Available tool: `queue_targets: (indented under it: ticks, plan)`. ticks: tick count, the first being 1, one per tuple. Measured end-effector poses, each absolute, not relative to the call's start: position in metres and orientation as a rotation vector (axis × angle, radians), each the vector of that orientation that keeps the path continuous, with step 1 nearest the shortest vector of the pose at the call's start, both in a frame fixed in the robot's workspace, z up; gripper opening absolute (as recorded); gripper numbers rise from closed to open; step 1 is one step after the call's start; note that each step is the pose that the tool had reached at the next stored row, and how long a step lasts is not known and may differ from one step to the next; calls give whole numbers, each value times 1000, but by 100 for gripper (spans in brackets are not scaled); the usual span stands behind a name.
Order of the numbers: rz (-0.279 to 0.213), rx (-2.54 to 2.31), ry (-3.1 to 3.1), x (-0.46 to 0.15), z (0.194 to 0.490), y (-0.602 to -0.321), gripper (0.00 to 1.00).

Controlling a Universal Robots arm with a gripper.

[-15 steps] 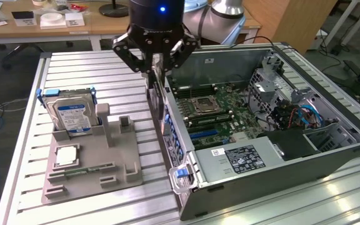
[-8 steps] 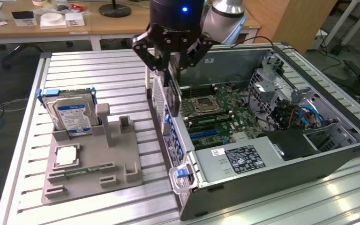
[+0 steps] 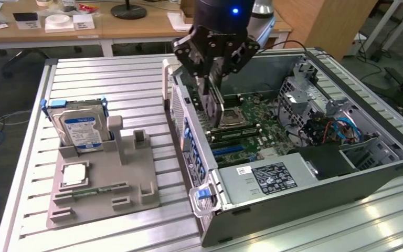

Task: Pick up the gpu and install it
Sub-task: 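Pick up the gpu and move the gpu toward the slot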

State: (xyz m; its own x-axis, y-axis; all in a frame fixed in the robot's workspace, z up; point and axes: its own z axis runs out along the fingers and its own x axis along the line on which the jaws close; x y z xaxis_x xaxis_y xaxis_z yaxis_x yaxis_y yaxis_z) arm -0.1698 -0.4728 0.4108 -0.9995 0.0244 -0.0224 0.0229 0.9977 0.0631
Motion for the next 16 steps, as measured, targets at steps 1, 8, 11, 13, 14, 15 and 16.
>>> queue_targets:
  ticks: [1, 8, 11, 13, 14, 15, 16]
  plan:
    - [99, 37, 3117, -165, 411, -473, 27]
    - [109, 37, 3117, -133, 411, -473, 27]
    - [113, 37, 3116, -120, 411, -473, 27]
    - [115, 37, 3116, -111, 411, -473, 27]
    - [116, 38, 3116, -106, 411, -473, 27]
    - [116, 37, 3116, -102, 411, -473, 27]
    - [116, 37, 3116, -97, 411, -473, 27]
